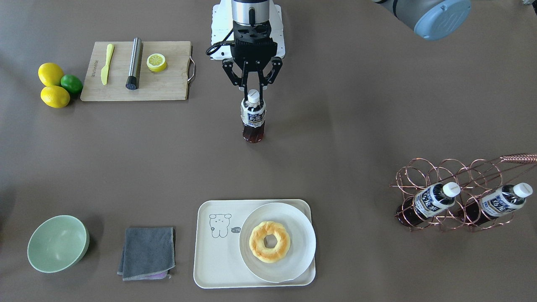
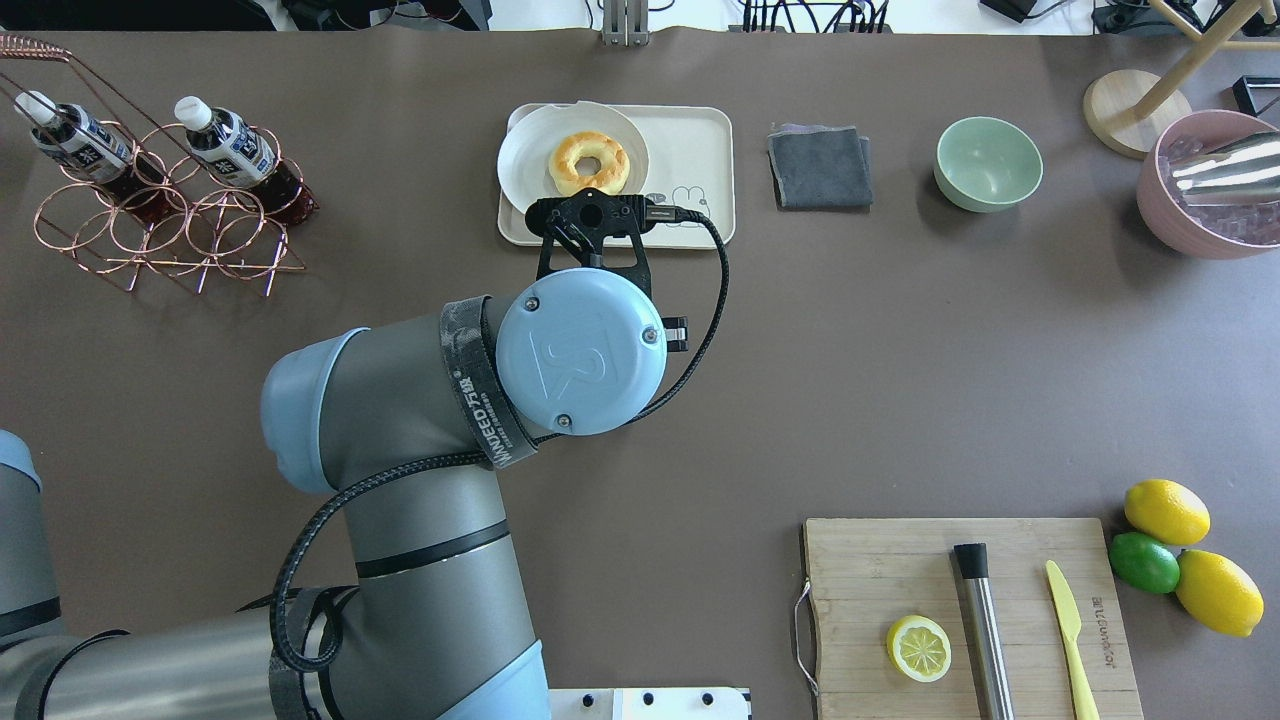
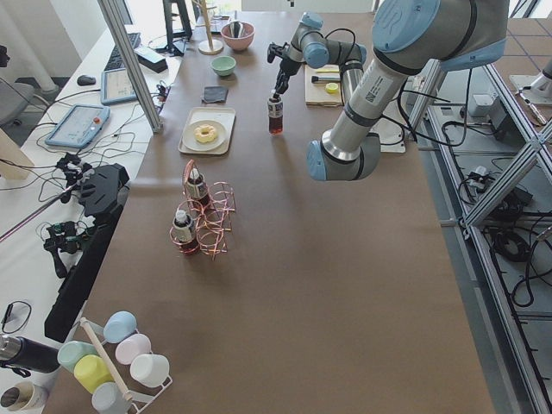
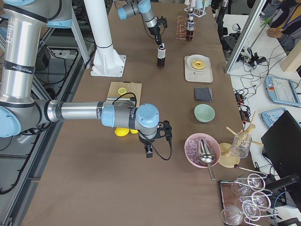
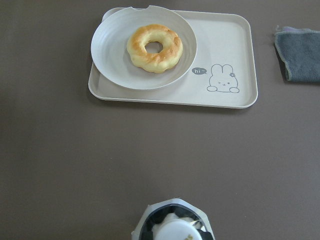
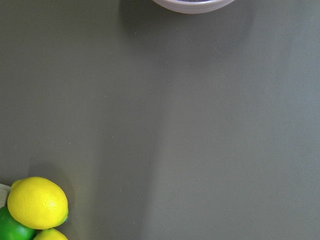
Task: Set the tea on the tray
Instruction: 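Hold the tea bottle with the left gripper in front of the tray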
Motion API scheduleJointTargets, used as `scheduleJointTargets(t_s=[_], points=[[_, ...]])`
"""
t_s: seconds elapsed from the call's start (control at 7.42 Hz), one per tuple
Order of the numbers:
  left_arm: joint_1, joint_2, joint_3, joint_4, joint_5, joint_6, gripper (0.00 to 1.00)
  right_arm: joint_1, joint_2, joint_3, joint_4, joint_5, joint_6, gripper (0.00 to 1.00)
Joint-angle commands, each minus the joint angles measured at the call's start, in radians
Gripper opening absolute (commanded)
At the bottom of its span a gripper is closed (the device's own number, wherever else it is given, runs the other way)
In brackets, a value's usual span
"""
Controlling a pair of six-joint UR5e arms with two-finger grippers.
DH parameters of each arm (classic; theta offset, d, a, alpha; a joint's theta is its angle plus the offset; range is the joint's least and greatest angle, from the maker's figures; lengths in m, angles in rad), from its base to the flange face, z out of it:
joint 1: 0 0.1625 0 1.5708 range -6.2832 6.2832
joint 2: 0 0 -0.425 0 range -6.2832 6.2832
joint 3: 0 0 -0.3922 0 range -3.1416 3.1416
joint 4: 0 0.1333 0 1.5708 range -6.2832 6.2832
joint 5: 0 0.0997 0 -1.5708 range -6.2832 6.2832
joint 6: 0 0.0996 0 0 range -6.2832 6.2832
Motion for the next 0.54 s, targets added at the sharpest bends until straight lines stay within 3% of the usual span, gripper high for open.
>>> scheduleJointTargets(t_s=[0.0,0.4], points=[[0.002,-0.001,0.0,0.0,-0.001,0.0,0.0,0.0,0.0,-0.002,-0.002,0.0,0.001,1.0],[0.006,0.006,0.003,0.0,0.001,0.0,0.0,0.0,0.0,-0.009,-0.001,0.002,0.0,1.0]])
